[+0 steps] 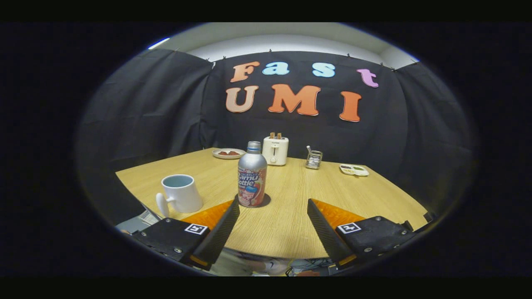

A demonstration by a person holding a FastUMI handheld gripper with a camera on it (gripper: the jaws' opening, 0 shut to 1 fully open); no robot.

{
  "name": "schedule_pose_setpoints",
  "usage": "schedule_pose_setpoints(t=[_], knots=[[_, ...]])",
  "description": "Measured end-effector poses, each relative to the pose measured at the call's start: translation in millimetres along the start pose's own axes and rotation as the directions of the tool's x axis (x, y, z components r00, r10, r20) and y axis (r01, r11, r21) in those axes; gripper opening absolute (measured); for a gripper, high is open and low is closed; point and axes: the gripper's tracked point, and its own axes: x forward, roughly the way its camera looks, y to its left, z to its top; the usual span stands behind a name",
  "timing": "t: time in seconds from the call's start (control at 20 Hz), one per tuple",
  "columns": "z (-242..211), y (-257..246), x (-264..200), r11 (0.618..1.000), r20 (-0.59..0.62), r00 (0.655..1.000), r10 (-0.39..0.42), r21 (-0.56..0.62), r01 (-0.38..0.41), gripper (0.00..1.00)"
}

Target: Take the bottle from table, then pour the juice into the cup, finally place the bottle on the coaster

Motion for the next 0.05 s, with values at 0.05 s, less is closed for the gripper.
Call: schedule_pose_setpoints(t=[0.05], knots=[[1.4,-4.8,-4.1,1.000,0.012,1.000,-0.003,0.009,0.003,0.97]])
